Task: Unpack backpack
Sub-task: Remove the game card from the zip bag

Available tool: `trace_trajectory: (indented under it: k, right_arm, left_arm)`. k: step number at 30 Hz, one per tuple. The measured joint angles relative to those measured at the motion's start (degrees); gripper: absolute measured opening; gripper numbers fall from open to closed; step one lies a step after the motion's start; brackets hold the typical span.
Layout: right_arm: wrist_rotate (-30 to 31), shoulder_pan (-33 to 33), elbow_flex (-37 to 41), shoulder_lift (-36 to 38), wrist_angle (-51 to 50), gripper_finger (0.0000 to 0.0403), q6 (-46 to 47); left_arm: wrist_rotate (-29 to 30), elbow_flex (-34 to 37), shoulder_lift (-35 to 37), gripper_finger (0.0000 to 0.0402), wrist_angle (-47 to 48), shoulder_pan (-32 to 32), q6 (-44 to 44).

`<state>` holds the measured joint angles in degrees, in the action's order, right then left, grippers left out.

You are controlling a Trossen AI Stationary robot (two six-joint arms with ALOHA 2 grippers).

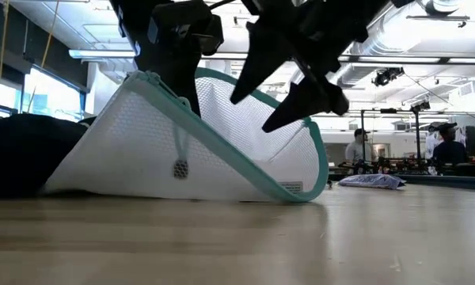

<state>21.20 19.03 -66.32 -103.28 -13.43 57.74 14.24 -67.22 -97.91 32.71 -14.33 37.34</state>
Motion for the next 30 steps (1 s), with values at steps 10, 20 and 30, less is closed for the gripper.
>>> trace_trajectory:
  k: [10, 20, 30]
  right_arm:
    - [2.82, -0.73, -0.02, -3.53, -4.95, 0.0330, 5.33]
    - [5.09, -1.03, -0.04, -7.97, -1.30, 0.0330, 5.57]
    - [5.45, -1.10, -0.07, -10.28, -3.89, 0.0325, 7.88]
  left_arm:
    - [-0.09, 0.00, -0.02, 0.0000, 0.73, 0.07, -0.52]
    - [-0.96, 2.94, -0.02, 0.0000, -0.07, 0.07, 1.38]
    - [-2.06, 5.01, -0.04, 0.0000, -3.22, 0.04, 4.04]
